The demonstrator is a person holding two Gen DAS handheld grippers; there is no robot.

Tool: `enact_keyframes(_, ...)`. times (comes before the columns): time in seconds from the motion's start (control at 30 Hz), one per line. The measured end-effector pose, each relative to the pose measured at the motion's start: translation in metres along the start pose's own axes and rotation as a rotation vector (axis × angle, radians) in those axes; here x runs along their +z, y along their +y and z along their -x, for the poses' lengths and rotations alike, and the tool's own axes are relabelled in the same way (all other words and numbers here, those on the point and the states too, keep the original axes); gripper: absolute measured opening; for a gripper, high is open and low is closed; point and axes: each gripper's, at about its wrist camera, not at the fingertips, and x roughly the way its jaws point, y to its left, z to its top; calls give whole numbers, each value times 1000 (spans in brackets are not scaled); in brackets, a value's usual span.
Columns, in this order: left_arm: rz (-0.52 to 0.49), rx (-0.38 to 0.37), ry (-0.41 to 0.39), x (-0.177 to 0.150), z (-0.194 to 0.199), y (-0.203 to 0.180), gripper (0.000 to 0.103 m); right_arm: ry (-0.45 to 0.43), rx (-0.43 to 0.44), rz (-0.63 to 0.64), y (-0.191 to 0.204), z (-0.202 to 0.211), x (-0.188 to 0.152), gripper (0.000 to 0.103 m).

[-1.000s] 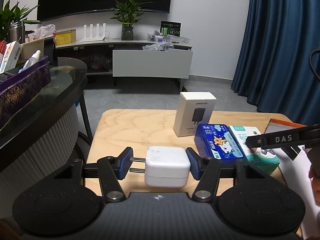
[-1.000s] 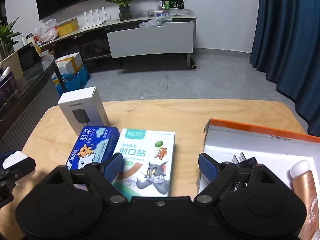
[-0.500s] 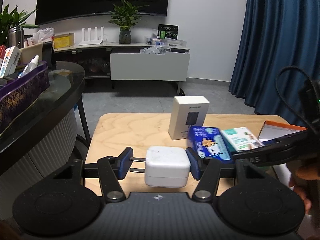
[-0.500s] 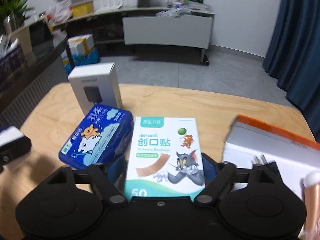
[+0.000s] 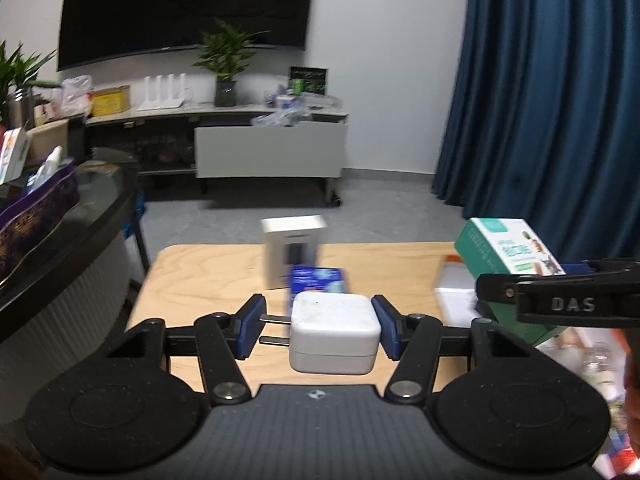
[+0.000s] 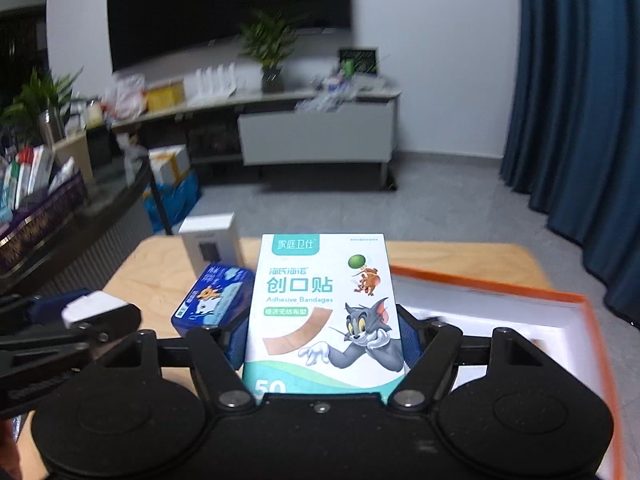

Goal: Organize rigid objects
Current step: 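Carry the white charger cube and green bandage box over the white box with both grippers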

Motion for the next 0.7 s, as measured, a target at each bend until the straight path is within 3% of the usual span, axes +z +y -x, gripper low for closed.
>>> enact_keyframes(0.4, -61, -158, -9, -2, 31, -106, 58, -84, -195, -104, -93, 111, -35, 84)
enact_keyframes(0.7, -93, -177, -12, -11, 45, -136, 58, -88, -192, -145, -110, 139, -59, 84)
